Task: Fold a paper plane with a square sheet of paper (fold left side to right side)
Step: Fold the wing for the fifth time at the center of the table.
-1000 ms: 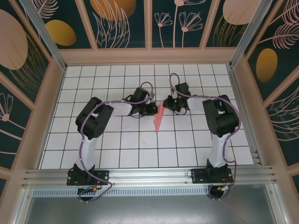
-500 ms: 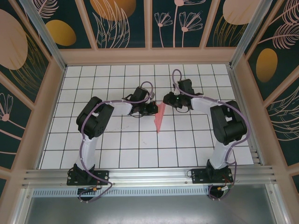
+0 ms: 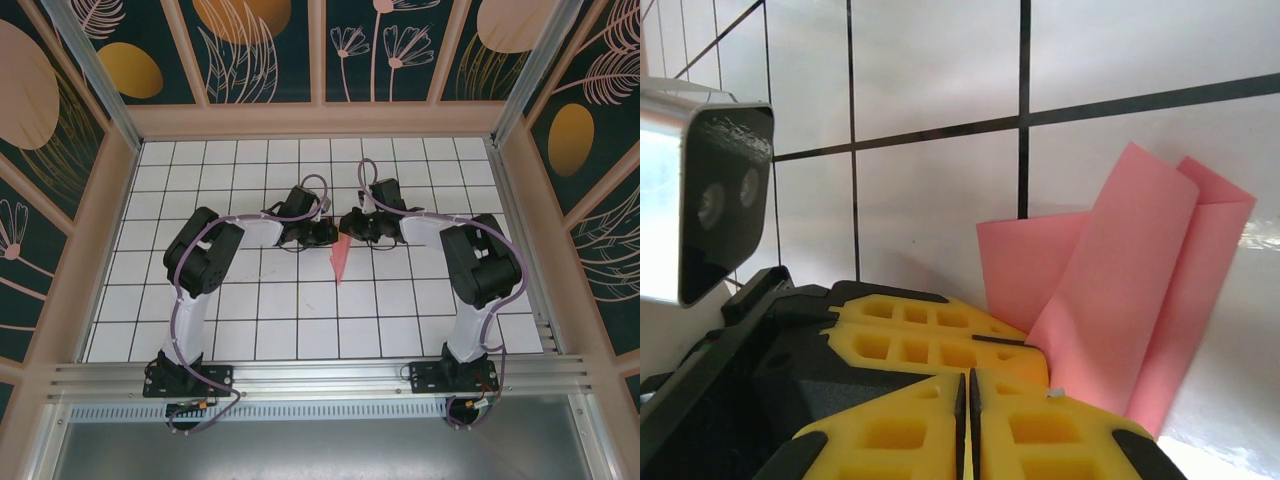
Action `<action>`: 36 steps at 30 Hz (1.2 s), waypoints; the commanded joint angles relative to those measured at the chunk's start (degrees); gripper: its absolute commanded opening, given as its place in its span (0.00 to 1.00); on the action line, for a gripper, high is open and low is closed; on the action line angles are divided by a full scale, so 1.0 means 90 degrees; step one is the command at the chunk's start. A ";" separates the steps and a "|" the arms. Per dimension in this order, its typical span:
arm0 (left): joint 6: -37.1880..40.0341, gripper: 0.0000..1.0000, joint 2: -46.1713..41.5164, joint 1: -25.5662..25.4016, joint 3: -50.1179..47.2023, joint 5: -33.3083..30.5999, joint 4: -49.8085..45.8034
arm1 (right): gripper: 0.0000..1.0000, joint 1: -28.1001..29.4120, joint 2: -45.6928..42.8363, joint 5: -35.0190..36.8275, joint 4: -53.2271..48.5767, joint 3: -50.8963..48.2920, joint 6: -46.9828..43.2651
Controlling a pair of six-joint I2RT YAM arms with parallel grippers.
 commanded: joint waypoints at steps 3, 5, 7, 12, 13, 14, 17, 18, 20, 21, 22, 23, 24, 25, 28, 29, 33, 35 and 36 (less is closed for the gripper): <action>0.0112 0.07 0.0400 -0.0023 -0.0081 -0.0479 -0.0241 | 0.14 0.0027 0.0386 0.0342 -0.0177 -0.0078 0.0031; 0.0105 0.07 0.0412 -0.0025 -0.0091 -0.0479 -0.0231 | 0.13 -0.0009 0.0390 0.0310 -0.0063 -0.0148 0.0071; 0.0106 0.07 0.0401 -0.0027 -0.0091 -0.0479 -0.0231 | 0.13 -0.0067 0.0274 0.0234 0.0249 -0.0344 0.0233; 0.0111 0.07 0.0409 -0.0023 -0.0091 -0.0462 -0.0220 | 0.13 -0.0218 -0.0025 -0.0008 0.0553 -0.0517 0.0299; 0.0109 0.07 0.0406 -0.0023 -0.0091 -0.0467 -0.0221 | 0.13 -0.0228 -0.0069 -0.0026 0.0564 -0.0520 0.0287; 0.0109 0.07 0.0394 -0.0026 -0.0091 -0.0469 -0.0225 | 0.13 -0.0236 -0.0108 -0.0044 0.0555 -0.0503 0.0276; 0.0111 0.07 0.0400 -0.0031 -0.0081 -0.0466 -0.0220 | 0.13 -0.0238 -0.0116 -0.0094 0.0520 -0.0434 0.0265; 0.0111 0.07 0.0400 -0.0028 -0.0084 -0.0459 -0.0221 | 0.12 -0.0230 -0.0106 -0.0125 0.0520 -0.0421 0.0275; 0.0109 0.07 0.0400 -0.0031 -0.0081 -0.0460 -0.0223 | 0.13 -0.0216 -0.0058 -0.0145 0.0494 -0.0367 0.0265; 0.0102 0.07 0.0397 -0.0022 -0.0081 -0.0461 -0.0229 | 0.13 -0.0217 -0.0046 -0.0136 0.0486 -0.0340 0.0257; 0.0105 0.07 0.0400 -0.0029 -0.0081 -0.0459 -0.0230 | 0.13 -0.0211 -0.0027 -0.0125 0.0476 -0.0323 0.0255; 0.0110 0.07 0.0394 -0.0031 -0.0083 -0.0458 -0.0235 | 0.13 -0.0219 0.0004 -0.0117 0.0465 -0.0301 0.0255; 0.0109 0.07 0.0398 -0.0029 -0.0081 -0.0458 -0.0240 | 0.13 -0.0215 0.0044 -0.0114 0.0447 -0.0267 0.0241; 0.0116 0.07 0.0400 -0.0030 -0.0074 -0.0458 -0.0240 | 0.13 -0.0201 0.0080 -0.0116 0.0425 -0.0241 0.0229; 0.0116 0.07 0.0394 -0.0025 -0.0076 -0.0471 -0.0247 | 0.13 -0.0168 0.0248 -0.0031 0.0274 -0.0095 0.0137; 0.0120 0.07 0.0393 -0.0024 -0.0071 -0.0477 -0.0250 | 0.13 -0.0155 0.0324 0.0022 0.0191 -0.0037 0.0103; 0.0118 0.07 0.0399 -0.0025 -0.0076 -0.0574 -0.0296 | 0.13 -0.0158 0.0517 0.0185 0.0035 0.0009 0.0005; 0.0140 0.07 0.0400 -0.0029 -0.0071 -0.0647 -0.0355 | 0.13 -0.0158 0.0581 0.0282 -0.0044 0.0019 -0.0042; 0.0149 0.06 0.0401 -0.0023 -0.0071 -0.0680 -0.0375 | 0.12 -0.0169 0.0608 0.0320 -0.0066 0.0026 -0.0070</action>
